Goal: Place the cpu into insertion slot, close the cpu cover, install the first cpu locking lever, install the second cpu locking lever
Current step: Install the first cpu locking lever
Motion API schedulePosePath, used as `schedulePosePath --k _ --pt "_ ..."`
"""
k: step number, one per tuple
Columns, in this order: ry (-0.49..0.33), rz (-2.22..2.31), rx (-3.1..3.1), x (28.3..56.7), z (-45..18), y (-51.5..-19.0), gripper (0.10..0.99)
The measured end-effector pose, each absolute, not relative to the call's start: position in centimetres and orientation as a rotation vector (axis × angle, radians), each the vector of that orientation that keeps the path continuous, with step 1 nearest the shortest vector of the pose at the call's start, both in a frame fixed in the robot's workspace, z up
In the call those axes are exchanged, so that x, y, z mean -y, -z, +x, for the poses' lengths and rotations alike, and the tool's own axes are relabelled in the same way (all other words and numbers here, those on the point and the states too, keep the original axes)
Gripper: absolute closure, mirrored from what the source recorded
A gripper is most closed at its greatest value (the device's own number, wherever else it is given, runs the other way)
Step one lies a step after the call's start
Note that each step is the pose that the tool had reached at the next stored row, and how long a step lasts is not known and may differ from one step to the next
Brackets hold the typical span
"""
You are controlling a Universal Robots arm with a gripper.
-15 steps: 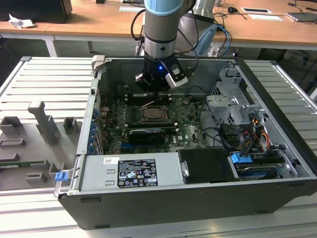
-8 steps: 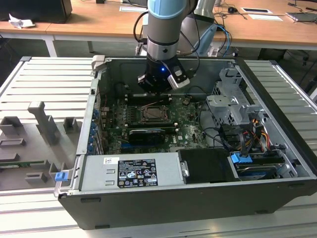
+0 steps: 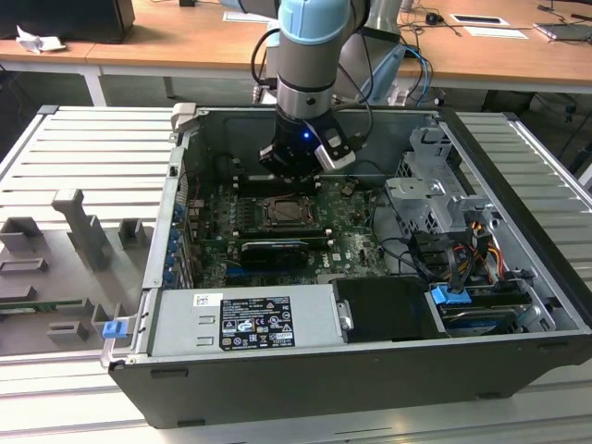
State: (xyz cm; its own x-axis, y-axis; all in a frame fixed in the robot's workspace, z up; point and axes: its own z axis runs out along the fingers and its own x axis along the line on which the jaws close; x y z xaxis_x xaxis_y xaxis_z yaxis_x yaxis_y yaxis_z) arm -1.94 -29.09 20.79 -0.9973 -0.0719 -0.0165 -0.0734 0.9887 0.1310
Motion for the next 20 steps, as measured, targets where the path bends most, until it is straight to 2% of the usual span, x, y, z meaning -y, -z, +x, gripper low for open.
schedulePosePath --k 12,20 --pt "-0.156 -0.114 -3.125 29.09 -1.84 -20.29 0.98" --pt "-0.159 -0.116 -3.125 29.08 -1.8 -20.14 0.98"
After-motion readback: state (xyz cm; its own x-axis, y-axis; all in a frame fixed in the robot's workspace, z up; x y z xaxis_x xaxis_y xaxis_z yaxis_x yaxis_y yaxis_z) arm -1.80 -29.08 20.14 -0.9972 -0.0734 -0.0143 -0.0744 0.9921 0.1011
